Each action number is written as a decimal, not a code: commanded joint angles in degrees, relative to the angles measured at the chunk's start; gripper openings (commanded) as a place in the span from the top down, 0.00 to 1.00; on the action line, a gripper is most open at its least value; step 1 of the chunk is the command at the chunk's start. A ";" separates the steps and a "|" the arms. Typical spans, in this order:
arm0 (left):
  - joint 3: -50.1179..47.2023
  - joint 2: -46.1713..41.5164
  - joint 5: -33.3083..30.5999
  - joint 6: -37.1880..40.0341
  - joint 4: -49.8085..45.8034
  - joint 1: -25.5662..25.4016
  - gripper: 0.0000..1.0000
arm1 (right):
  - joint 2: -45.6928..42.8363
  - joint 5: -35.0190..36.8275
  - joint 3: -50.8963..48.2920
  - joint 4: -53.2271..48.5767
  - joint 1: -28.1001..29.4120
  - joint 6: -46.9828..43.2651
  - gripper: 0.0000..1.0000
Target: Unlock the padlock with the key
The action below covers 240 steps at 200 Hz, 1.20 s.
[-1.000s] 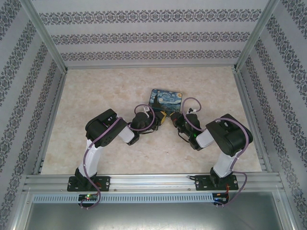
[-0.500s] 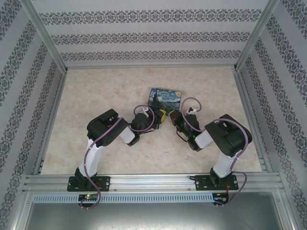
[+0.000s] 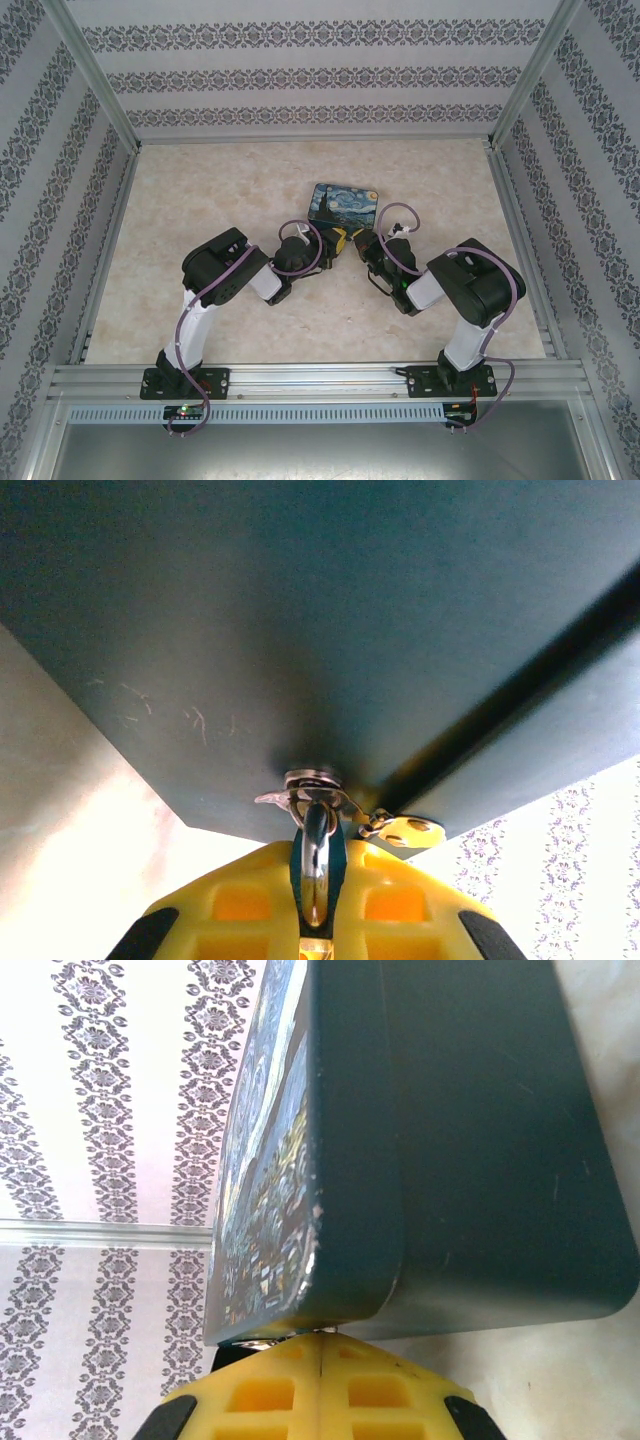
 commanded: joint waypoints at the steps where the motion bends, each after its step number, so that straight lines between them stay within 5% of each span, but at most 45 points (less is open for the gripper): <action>1: 1.07 1.02 11.18 0.06 4.48 -5.50 1.00 | -1.00 -5.53 2.89 9.41 0.51 -0.05 1.00; 240: -3.26 -1.00 13.04 -1.02 4.70 -5.41 1.00 | 5.54 -8.64 2.39 9.40 1.41 3.51 1.00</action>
